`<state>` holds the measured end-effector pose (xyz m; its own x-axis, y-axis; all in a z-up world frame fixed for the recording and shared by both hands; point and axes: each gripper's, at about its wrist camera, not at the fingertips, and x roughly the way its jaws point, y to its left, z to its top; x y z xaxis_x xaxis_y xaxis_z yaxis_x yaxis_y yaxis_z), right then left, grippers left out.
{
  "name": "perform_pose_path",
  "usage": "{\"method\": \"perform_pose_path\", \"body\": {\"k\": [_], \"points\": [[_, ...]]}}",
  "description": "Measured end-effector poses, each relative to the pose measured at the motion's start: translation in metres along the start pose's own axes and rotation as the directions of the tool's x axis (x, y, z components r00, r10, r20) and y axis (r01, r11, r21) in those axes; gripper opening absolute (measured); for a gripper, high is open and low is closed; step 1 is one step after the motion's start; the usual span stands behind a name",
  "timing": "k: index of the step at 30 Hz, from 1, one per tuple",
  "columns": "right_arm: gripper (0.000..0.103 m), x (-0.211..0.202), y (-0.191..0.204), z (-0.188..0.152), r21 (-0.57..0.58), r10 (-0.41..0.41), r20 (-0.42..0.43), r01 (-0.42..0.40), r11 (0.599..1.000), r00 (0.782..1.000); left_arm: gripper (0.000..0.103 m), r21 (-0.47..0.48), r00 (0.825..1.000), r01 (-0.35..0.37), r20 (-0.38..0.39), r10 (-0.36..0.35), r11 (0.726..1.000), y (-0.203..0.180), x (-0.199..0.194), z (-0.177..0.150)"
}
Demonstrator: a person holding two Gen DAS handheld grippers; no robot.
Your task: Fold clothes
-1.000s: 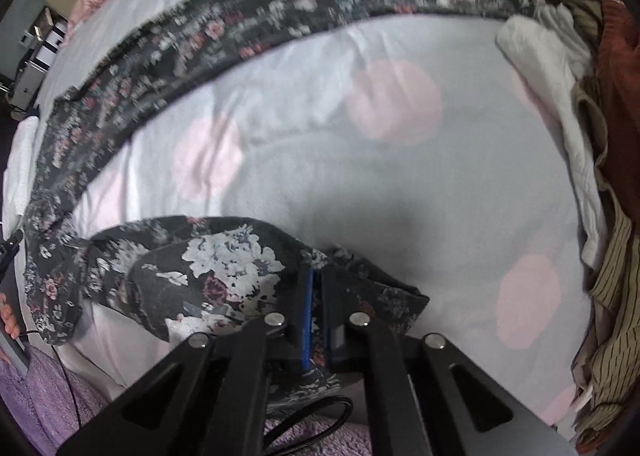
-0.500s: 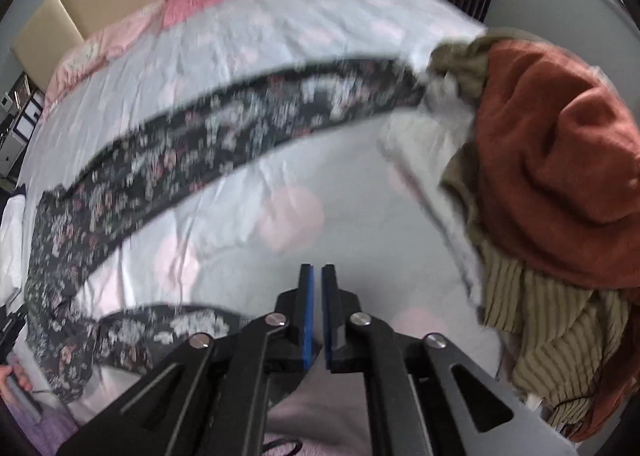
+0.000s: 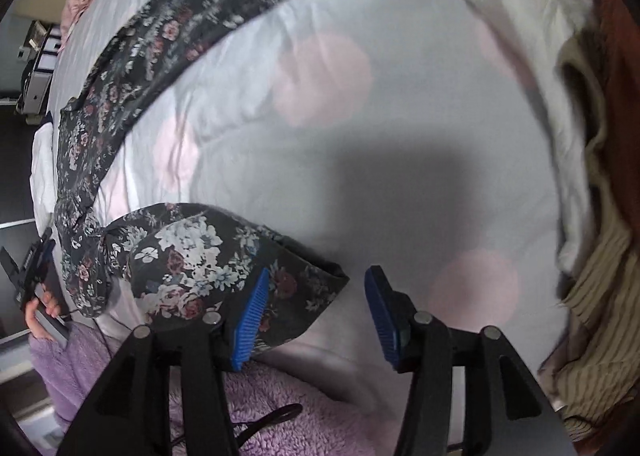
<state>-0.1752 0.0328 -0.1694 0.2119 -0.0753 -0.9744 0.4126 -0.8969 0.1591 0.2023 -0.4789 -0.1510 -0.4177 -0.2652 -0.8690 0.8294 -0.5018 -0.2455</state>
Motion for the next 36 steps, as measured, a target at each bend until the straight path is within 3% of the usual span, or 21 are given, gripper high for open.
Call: {"method": "perform_pose_path", "body": {"k": [3, 6, 8, 12, 15, 20, 23, 25, 26, 32, 36], "points": [[0.049, 0.026, -0.005, -0.002, 0.055, 0.052, -0.073, -0.048, 0.997, 0.996, 0.053, -0.042, 1.000, 0.026, -0.004, -0.026, 0.999, 0.008, 0.001, 0.003], [0.034, 0.038, -0.003, -0.006, 0.078, 0.053, -0.075, -0.047, 0.996, 0.996, 0.053, -0.071, 0.999, 0.047, -0.008, -0.048, 0.996, 0.014, 0.003, 0.004], [0.015, 0.030, 0.004, -0.007, 0.071, 0.048, -0.039, -0.045, 0.996, 0.998, 0.053, -0.078, 0.998, 0.058, -0.012, -0.059, 0.995, 0.016, 0.005, 0.006], [0.008, -0.005, 0.024, -0.006, 0.044, -0.003, 0.074, 0.000, 0.999, 0.997, 0.053, -0.081, 0.996, 0.084, -0.015, -0.085, 0.993, 0.018, 0.007, 0.008], [0.007, -0.050, 0.045, -0.001, 0.023, -0.102, 0.174, 0.099, 0.995, 0.979, 0.053, -0.075, 0.995, 0.098, -0.015, -0.099, 0.992, 0.021, 0.008, 0.010], [0.007, -0.138, 0.068, 0.008, -0.005, -0.236, 0.355, 0.255, 0.967, 0.905, 0.053, -0.103, 0.992, 0.127, -0.013, -0.129, 0.987, 0.030, 0.010, 0.013], [0.006, -0.184, 0.070, 0.015, -0.016, -0.287, 0.480, 0.336, 0.942, 0.829, 0.053, -0.118, 0.989, 0.145, -0.012, -0.147, 0.982, 0.034, 0.010, 0.014], [0.006, -0.193, 0.067, 0.023, -0.014, -0.336, 0.516, 0.400, 0.917, 0.788, 0.053, -0.121, 0.987, 0.156, -0.014, -0.159, 0.980, 0.034, 0.010, 0.014], [0.006, -0.191, 0.064, 0.024, -0.024, -0.362, 0.510, 0.434, 0.901, 0.780, 0.053, -0.122, 0.986, 0.162, -0.014, -0.165, 0.979, 0.035, 0.010, 0.014], [0.007, -0.126, 0.013, 0.011, -0.012, -0.448, 0.310, 0.475, 0.880, 0.838, 0.053, -0.132, 0.983, 0.182, -0.014, -0.185, 0.974, 0.035, 0.007, 0.015], [0.007, -0.080, -0.022, -0.017, -0.027, -0.414, 0.163, 0.424, 0.905, 0.895, 0.053, -0.127, 0.983, 0.182, -0.017, -0.185, 0.975, 0.034, 0.006, 0.014]]}}
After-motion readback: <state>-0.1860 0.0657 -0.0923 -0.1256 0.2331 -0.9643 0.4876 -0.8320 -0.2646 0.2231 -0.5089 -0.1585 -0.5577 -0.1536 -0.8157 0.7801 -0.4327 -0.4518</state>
